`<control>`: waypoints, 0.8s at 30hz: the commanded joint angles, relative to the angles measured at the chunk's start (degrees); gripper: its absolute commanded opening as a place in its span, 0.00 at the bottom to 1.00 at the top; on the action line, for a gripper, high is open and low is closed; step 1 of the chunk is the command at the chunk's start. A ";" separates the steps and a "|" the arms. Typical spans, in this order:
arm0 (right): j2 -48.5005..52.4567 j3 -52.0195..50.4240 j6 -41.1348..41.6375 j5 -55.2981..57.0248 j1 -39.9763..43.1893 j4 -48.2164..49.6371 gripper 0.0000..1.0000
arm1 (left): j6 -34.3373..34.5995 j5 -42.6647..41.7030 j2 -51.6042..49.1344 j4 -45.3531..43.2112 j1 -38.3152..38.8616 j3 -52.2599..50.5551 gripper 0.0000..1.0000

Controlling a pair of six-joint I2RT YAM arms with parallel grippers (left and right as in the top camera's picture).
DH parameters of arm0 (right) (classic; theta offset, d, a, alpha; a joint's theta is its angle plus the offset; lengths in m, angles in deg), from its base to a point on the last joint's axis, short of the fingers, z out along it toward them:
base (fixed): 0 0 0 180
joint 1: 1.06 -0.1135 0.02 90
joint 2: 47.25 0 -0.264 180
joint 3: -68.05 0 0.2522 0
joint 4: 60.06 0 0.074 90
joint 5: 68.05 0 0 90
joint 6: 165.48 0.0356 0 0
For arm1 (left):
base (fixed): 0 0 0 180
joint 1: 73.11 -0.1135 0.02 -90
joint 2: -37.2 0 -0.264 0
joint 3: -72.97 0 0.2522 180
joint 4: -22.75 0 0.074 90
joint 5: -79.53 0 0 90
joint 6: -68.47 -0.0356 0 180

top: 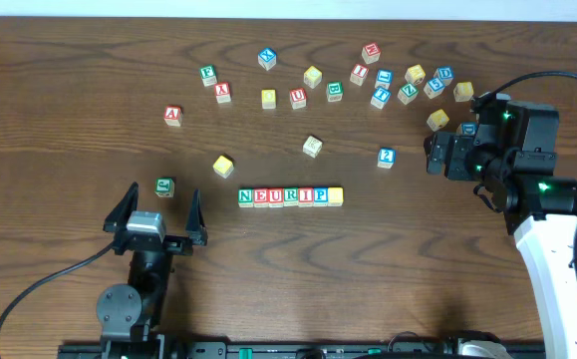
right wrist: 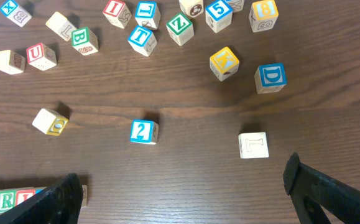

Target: Spell out NEURIPS

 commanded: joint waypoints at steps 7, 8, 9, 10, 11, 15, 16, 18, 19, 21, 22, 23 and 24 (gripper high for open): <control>-0.39 0.59 -0.70 -0.37 0.20 -0.02 0.99 | -1.36 -2.32 7.65 3.93 -0.79 -2.03 0.98; -0.39 0.59 -0.70 -0.37 0.20 -0.02 0.99 | -1.36 -2.62 7.65 4.26 -1.11 -2.03 0.98; -0.39 0.59 -0.70 -0.37 0.20 -0.02 0.99 | -1.36 -3.10 7.65 4.74 -1.40 -2.03 0.98; -0.39 0.59 -0.70 -0.37 0.20 -0.02 0.99 | -1.33 -3.32 7.65 5.11 -1.66 -2.03 0.98; -0.39 0.59 -0.70 -0.37 0.20 -0.02 0.99 | -1.33 -3.43 7.65 5.57 -1.81 -2.03 0.98; -0.39 0.59 -0.70 -0.37 0.20 -0.02 0.99 | -1.36 -5.35 7.65 10.36 -2.40 -2.03 0.98; -0.39 0.59 -0.70 -0.37 0.20 -0.02 0.99 | -1.36 -6.01 7.65 12.11 -2.54 -2.03 0.98; -0.39 0.59 -0.70 -0.37 0.20 -0.02 0.99 | -1.33 -7.17 7.65 16.94 -2.69 -2.03 0.98; -0.39 0.59 -0.70 -0.37 0.20 -0.02 0.99 | -1.33 -7.34 7.67 19.02 -2.69 -2.03 0.97; -0.39 0.59 -0.70 -0.37 0.20 -0.02 0.99 | -1.11 -7.72 7.65 19.74 -2.69 -2.03 0.98; -0.39 0.59 -0.70 -0.37 0.20 -0.02 0.99 | -1.14 -7.82 7.67 19.67 -2.69 -2.03 0.98; -0.39 0.59 -0.70 -0.37 0.20 -0.02 0.99 | -1.11 -7.85 7.67 19.71 -2.69 -2.03 0.98; -0.39 0.59 -0.70 -0.37 0.20 -0.02 0.99 | -1.09 -7.85 7.67 19.74 -2.69 -2.03 0.98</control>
